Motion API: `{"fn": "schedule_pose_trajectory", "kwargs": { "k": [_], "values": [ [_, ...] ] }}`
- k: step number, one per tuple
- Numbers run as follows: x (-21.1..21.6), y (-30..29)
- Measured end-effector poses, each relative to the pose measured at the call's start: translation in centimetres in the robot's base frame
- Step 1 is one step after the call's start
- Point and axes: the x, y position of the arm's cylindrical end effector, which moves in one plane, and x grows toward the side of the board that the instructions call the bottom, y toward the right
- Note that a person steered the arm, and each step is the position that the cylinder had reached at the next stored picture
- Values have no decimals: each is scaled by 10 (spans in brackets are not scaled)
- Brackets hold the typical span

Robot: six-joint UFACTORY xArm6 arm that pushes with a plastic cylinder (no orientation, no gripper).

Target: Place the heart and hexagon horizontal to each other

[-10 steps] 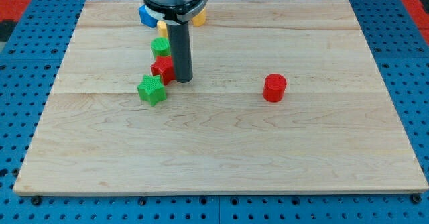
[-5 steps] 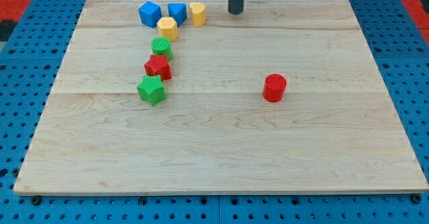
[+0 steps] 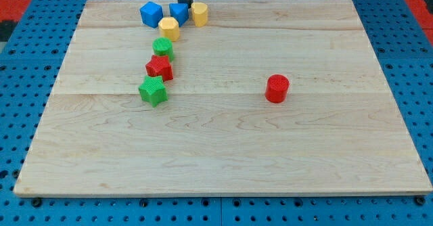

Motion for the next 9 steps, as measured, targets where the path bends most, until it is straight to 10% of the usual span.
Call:
{"fn": "schedule_pose_trajectory", "kwargs": {
  "k": [3, 9],
  "values": [
    [44, 78],
    [53, -31]
  ]
}}
